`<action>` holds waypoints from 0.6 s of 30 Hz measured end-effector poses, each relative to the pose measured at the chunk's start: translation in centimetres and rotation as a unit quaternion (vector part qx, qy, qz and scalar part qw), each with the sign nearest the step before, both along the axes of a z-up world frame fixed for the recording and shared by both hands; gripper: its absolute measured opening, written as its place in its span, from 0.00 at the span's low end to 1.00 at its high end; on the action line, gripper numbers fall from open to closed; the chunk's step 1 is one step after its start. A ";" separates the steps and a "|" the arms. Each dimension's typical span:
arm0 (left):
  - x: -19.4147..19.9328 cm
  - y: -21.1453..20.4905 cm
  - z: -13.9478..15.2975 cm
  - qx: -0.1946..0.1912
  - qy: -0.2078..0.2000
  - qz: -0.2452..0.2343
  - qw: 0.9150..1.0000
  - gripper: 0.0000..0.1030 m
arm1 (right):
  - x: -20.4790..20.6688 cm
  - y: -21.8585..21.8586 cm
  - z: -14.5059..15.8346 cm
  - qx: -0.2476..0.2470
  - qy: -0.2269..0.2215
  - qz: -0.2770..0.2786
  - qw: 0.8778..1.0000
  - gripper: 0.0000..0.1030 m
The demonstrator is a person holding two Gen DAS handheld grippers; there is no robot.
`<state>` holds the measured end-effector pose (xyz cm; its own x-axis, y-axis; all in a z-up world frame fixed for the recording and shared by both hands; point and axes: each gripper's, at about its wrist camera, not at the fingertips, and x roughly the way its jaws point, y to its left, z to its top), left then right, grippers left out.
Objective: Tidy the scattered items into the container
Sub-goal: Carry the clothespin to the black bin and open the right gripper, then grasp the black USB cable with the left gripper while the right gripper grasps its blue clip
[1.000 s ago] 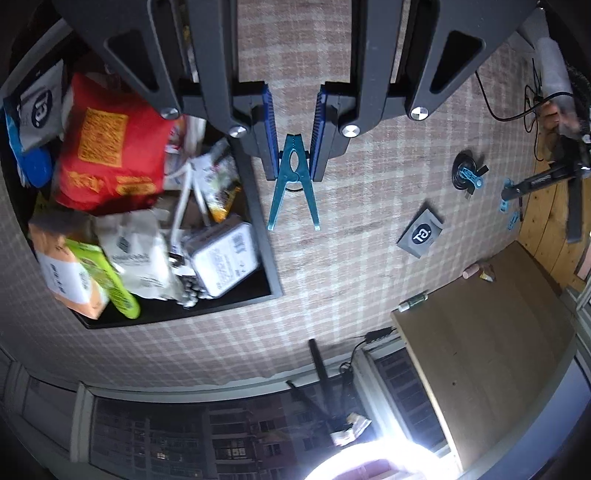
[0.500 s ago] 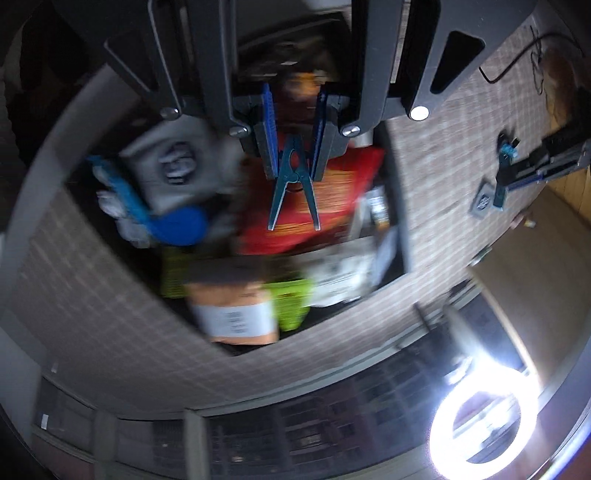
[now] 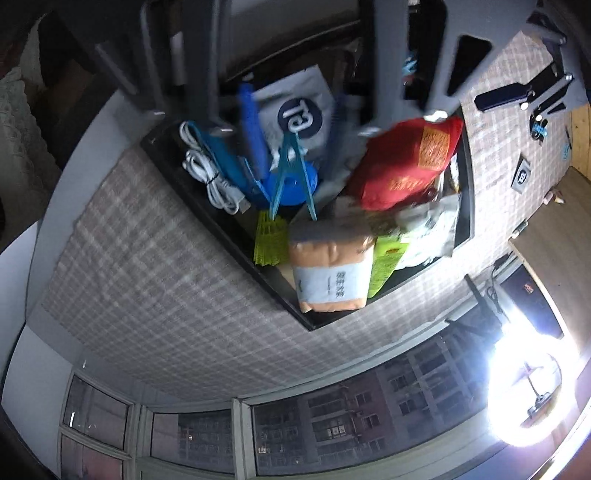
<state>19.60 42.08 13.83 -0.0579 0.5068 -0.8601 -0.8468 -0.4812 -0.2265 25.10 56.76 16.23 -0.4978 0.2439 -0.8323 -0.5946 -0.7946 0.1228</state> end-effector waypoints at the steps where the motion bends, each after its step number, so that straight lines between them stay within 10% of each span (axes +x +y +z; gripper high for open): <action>1: -0.1 -0.1 0.0 -0.001 0.002 0.002 1.000 0.54 | -0.2 0.0 0.0 0.005 0.002 0.001 1.000 0.38; 11: -5.3 -9.6 0.4 0.005 0.030 0.111 0.993 0.53 | -4.8 -4.9 1.8 0.001 0.029 0.087 0.996 0.38; 18: -10.6 -23.2 -0.6 0.003 0.023 0.258 0.966 0.51 | -12.4 -14.8 1.2 -0.011 0.021 0.229 0.973 0.38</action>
<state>8.97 18.83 13.19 -0.3425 0.4046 -0.8479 -0.5043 -0.8407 -0.1974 12.68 42.01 17.46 -0.5837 -0.0290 -0.8114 -0.1722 -0.9722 0.1586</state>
